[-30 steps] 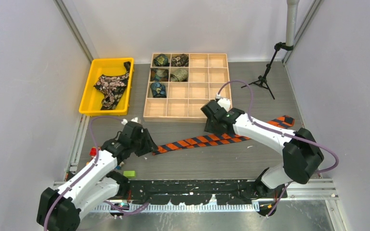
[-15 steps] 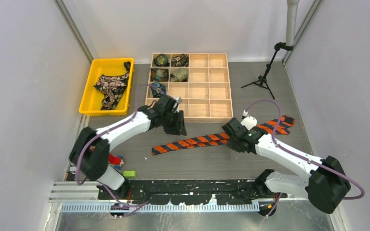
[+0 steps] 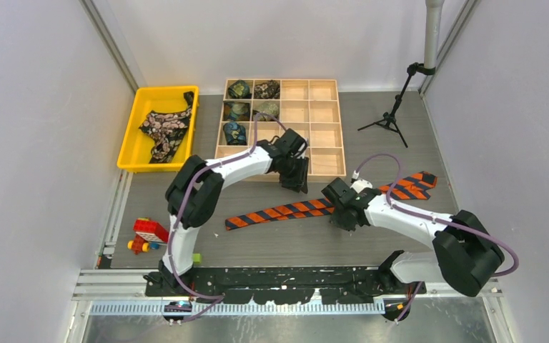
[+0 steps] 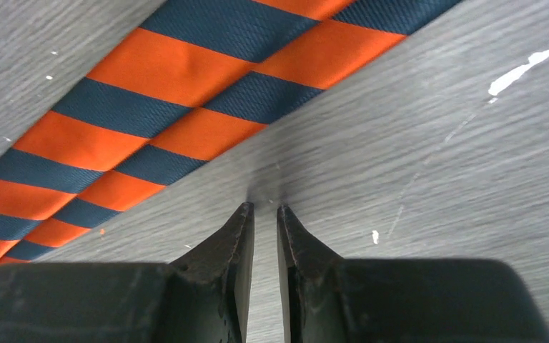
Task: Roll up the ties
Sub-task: Flatten out the tie at the center of the board.
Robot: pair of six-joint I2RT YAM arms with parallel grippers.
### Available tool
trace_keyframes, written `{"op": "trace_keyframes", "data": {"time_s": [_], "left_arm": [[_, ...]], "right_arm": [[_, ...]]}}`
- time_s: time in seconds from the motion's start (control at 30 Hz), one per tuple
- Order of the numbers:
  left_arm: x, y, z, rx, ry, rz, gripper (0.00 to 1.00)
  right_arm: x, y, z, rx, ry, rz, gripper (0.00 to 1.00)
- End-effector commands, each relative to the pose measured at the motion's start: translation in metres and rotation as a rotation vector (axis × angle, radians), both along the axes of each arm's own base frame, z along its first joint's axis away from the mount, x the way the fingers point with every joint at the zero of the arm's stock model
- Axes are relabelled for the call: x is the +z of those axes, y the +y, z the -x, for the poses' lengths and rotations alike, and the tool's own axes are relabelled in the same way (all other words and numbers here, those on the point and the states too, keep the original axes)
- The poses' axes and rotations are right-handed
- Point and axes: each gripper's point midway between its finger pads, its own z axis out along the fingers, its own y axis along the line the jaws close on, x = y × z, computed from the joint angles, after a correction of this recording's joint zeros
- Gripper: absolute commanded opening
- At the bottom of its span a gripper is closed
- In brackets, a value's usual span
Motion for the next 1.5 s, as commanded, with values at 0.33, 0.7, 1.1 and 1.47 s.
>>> {"op": "trace_keyframes", "data": {"time_s": [0.33,0.7,1.1,1.47], "left_arm": [[-0.039,-0.017,-0.003,-0.033,0.011,-0.150,0.33],[-0.041,-0.029,0.024,-0.109,0.058,-0.136,0.30],[-0.026,-0.036,0.041,-0.186,0.099,-0.078,0.28],[0.000,-0.046,0.041,-0.220,0.070,-0.001,0.29]], "right_arm": [[0.004,0.016,-0.037,-0.017,-0.015,0.068,0.25],[0.005,0.014,-0.046,-0.008,-0.025,0.111,0.27],[0.007,0.013,-0.048,-0.020,-0.056,0.099,0.27],[0.010,0.016,-0.052,0.038,-0.089,0.084,0.27]]}}
